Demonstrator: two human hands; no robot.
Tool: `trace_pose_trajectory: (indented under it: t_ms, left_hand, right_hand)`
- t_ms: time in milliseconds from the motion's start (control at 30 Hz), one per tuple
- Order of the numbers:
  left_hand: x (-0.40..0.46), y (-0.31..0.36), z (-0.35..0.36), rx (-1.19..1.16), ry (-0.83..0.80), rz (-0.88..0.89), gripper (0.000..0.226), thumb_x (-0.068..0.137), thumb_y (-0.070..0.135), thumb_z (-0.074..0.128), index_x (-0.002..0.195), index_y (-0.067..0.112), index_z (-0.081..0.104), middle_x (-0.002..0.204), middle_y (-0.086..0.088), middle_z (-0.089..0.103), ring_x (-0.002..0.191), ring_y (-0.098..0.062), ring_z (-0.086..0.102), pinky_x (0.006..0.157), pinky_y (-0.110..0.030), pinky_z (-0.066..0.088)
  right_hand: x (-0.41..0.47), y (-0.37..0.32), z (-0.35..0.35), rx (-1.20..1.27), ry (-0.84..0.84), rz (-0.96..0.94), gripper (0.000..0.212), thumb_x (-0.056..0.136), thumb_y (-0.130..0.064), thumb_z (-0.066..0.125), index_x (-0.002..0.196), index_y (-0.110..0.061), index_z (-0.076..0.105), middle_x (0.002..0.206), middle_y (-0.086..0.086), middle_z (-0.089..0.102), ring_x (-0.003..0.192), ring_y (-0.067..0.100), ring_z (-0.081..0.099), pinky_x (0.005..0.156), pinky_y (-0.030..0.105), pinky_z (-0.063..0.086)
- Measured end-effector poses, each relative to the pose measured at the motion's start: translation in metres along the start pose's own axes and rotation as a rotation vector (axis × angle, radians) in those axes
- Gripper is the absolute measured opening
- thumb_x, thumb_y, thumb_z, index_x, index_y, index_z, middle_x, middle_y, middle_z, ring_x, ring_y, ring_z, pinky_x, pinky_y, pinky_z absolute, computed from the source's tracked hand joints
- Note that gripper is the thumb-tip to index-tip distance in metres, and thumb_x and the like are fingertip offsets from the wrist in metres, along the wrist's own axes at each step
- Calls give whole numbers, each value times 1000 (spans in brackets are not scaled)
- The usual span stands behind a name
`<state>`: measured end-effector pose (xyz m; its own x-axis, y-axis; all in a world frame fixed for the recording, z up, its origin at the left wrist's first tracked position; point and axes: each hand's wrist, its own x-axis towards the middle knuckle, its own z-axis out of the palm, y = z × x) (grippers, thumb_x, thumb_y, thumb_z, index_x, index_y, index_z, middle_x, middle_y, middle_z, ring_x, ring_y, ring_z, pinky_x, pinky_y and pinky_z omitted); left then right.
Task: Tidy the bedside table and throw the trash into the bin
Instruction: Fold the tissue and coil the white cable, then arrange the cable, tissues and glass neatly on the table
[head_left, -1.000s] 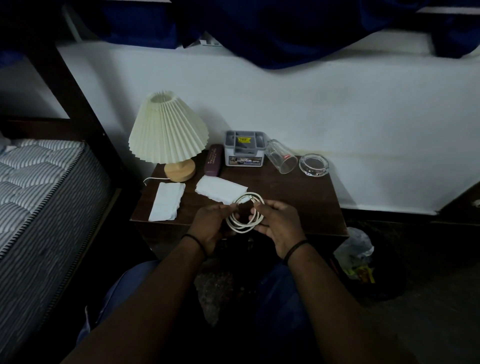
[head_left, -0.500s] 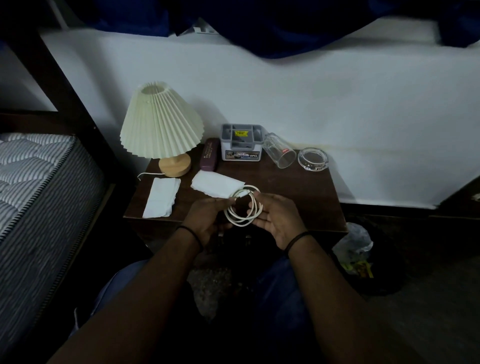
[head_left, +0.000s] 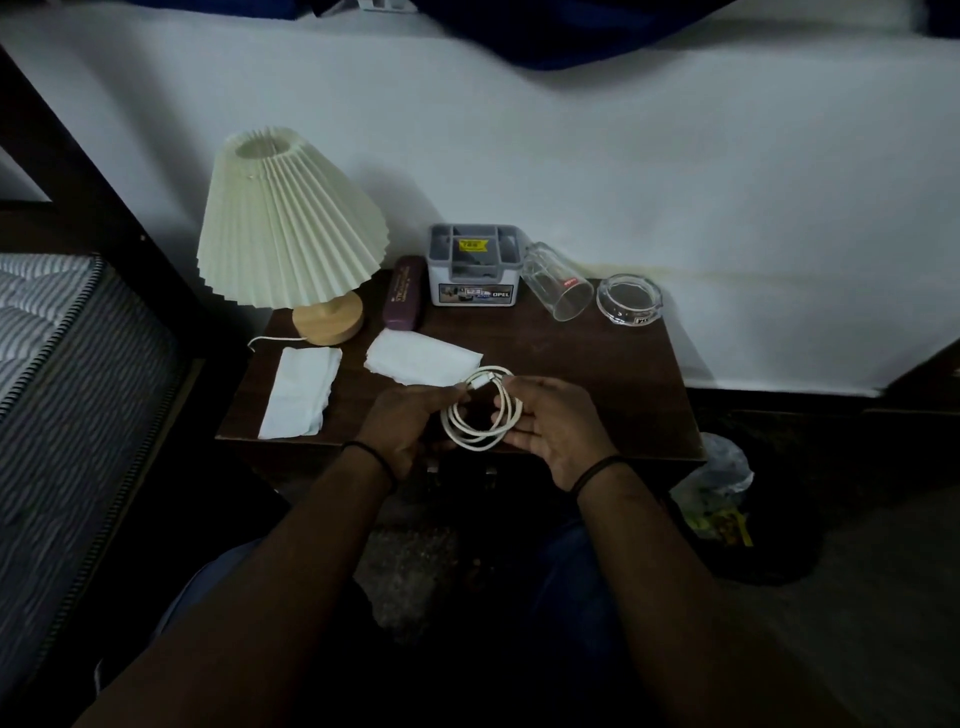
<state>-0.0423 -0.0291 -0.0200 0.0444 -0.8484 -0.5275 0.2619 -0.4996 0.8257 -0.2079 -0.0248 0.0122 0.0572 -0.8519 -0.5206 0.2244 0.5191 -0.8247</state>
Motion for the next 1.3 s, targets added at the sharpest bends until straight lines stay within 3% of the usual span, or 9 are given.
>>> trace_pose_trajectory:
  t_ms: [100,200,267,367,533,700,933,1033,1300]
  left_hand:
    - [8,1,4,-35,15,18,17,81,15,74,93,2,74,85,-11,74,74,-22,68,67,-33,57]
    - [19,3,5,-53,29,25,22,80,14,76,96,-1,73,81,-9,73,71,-20,68,65,-31,56]
    - [27,3,5,-80,36,17,15,81,13,75,91,2,74,79,-8,74,68,-18,69,63,-30,57]
    - [44,6,6,-108,40,12,10,82,13,74,84,3,74,74,-7,73,66,-17,68,65,-31,57]
    - [74,10,3,-121,69,-6,15,81,17,75,88,5,75,78,-6,71,70,-18,66,66,-32,55]
    - [84,10,-3,-162,57,0,14,82,15,73,90,3,73,83,-9,70,70,-18,66,62,-32,57]
    - [82,11,-2,-179,46,-11,18,83,14,72,94,-1,72,82,-11,68,68,-18,65,54,-27,55]
    - [77,13,0,-182,40,-9,18,83,13,73,94,-1,73,79,-9,69,65,-16,66,53,-26,54]
    - [69,13,7,-148,5,12,23,81,15,75,98,1,74,91,-11,72,79,-21,68,65,-32,57]
  right_hand:
    - [9,-6,-4,-14,-2,15,26,92,-26,63,111,-8,63,96,9,70,82,21,68,71,33,57]
    - [36,-15,-12,-33,183,-87,16,89,-25,67,94,-11,62,90,13,64,79,23,63,68,36,56]
    - [65,-24,-22,-254,417,-259,16,82,-31,70,81,-16,65,83,10,68,76,23,65,70,42,58]
    - [101,-42,-31,-729,645,-454,29,76,-37,65,91,-13,69,90,7,71,88,25,67,74,29,50]
    - [153,-65,-34,-1006,645,-519,67,70,-47,75,120,-9,52,122,16,60,116,35,53,96,41,45]
    - [178,-80,-34,-1368,665,-479,76,71,-59,71,120,-7,47,120,22,61,121,42,48,101,48,36]
    - [161,-77,-34,-1294,649,-450,78,66,-56,72,118,-10,38,107,19,66,104,43,60,89,47,42]
    - [134,-77,-41,-1125,611,-487,75,69,-49,74,123,-11,38,115,19,58,105,38,58,82,39,44]
    - [92,-86,-63,-1093,623,-543,75,68,-41,74,135,-24,44,123,14,53,112,34,56,91,36,47]
